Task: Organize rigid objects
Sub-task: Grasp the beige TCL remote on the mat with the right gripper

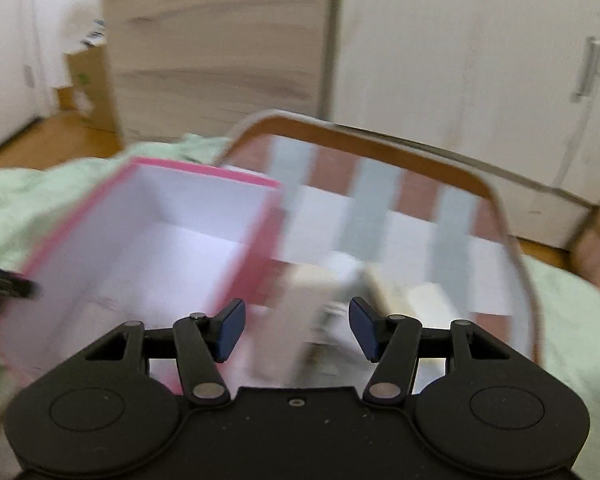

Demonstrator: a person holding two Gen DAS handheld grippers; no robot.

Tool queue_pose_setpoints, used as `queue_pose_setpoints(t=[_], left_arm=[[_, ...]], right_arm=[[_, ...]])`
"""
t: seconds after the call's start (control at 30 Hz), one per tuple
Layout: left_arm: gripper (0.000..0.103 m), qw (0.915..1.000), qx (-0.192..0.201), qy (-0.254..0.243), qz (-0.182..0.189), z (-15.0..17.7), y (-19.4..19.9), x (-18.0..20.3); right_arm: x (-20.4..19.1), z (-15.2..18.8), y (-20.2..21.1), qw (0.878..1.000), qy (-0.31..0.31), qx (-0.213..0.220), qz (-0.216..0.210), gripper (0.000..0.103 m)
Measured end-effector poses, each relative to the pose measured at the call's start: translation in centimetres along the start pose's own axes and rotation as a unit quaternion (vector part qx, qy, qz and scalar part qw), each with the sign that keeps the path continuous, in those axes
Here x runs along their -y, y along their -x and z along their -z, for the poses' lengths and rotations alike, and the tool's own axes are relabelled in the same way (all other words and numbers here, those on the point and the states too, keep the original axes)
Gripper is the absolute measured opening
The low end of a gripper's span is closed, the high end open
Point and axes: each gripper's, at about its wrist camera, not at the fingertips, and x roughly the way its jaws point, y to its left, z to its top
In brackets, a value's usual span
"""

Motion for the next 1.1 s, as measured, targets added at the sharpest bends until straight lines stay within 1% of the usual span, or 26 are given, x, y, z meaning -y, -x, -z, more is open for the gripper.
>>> queue_pose_setpoints(t=[0.03,0.07,0.1,0.17,0.2,0.27,0.3,0.4,0.47,0.53,0.6,0.63,0.67,0.7,0.77,0.87,0.93,0.97,1.03,1.07,1.1], left_arm=[[0.006,1.0000,0.000,0.000,-0.004,0.0,0.0,0.2],[0.006,1.0000,0.000,-0.002,-0.009,0.0,0.0,0.4],[0.006,0.9999,0.001,-0.006,-0.014,0.1,0.0,0.5],[0.006,0.9998,0.002,-0.010,-0.019,0.1,0.0,0.7],[0.006,0.9998,0.001,-0.009,-0.020,0.1,0.0,0.7],[0.006,0.9997,-0.001,-0.009,-0.021,0.0,0.0,0.7],[0.006,0.9998,-0.003,-0.008,-0.021,-0.1,0.0,0.7],[0.006,0.9998,-0.010,0.000,-0.015,-0.4,0.0,0.5],[0.006,0.9998,-0.010,-0.003,-0.017,-0.4,-0.1,0.5],[0.006,0.9998,-0.010,-0.005,-0.017,-0.3,-0.1,0.5],[0.006,0.9998,-0.010,-0.005,-0.019,-0.4,-0.1,0.6],[0.006,0.9997,-0.010,-0.007,-0.021,-0.4,-0.1,0.6],[0.006,0.9997,-0.010,-0.008,-0.023,-0.4,-0.2,0.7],[0.006,0.9996,-0.010,-0.008,-0.025,-0.4,-0.2,0.8],[0.006,0.9995,-0.010,-0.012,-0.028,-0.4,-0.2,0.9],[0.006,0.9995,-0.011,-0.010,-0.027,-0.4,-0.2,1.0],[0.006,0.9996,-0.011,-0.010,-0.025,-0.4,-0.2,1.0],[0.006,0.9995,-0.011,-0.012,-0.026,-0.4,-0.2,1.0],[0.006,0.9995,-0.011,-0.013,-0.027,-0.4,-0.2,1.0],[0.006,0.9994,-0.011,-0.014,-0.028,-0.4,-0.1,1.0],[0.006,0.9994,-0.011,-0.016,-0.030,-0.4,-0.1,1.0]], right_arm=[[0.5,0.5,-0.5,0.999,0.004,0.007,0.031,0.062],[1.1,1.0,-1.0,0.999,0.010,0.012,0.052,0.062],[1.7,1.2,-1.5,0.998,0.014,0.012,0.060,0.062],[2.7,1.7,-2.2,0.998,0.012,0.008,0.064,0.062],[3.0,1.7,-2.7,0.998,0.006,0.004,0.062,0.062],[3.4,1.9,-3.2,0.999,-0.008,-0.010,0.046,0.062],[3.7,1.9,-3.8,0.999,-0.022,-0.024,0.032,0.062],[4.4,2.2,-5.0,0.996,-0.065,-0.058,0.011,0.062],[5.1,3.0,-4.7,0.994,-0.092,-0.063,0.008,0.062],[6.0,2.6,-5.1,0.994,-0.090,-0.056,0.010,0.062],[6.9,1.8,-5.7,0.995,-0.077,-0.063,0.005,0.055],[7.4,1.3,-6.2,0.994,-0.079,-0.076,-0.006,0.041],[8.0,0.8,-6.7,0.992,-0.092,-0.087,-0.019,0.032],[8.7,0.3,-7.3,0.989,-0.110,-0.095,-0.036,0.030],[9.1,-0.4,-8.2,0.986,-0.120,-0.101,-0.054,0.028],[8.4,-1.4,-9.9,0.987,-0.096,-0.119,-0.051,0.029],[7.4,-1.6,-11.1,0.987,-0.069,-0.136,-0.050,0.029],[6.8,-1.7,-11.6,0.987,-0.050,-0.145,-0.044,0.030],[5.7,-1.8,-12.6,0.988,-0.001,-0.152,-0.010,0.031],[5.3,-1.8,-13.3,0.986,0.020,-0.163,0.002,0.032],[5.3,-1.7,-13.9,0.985,0.026,-0.169,0.005,0.033]])
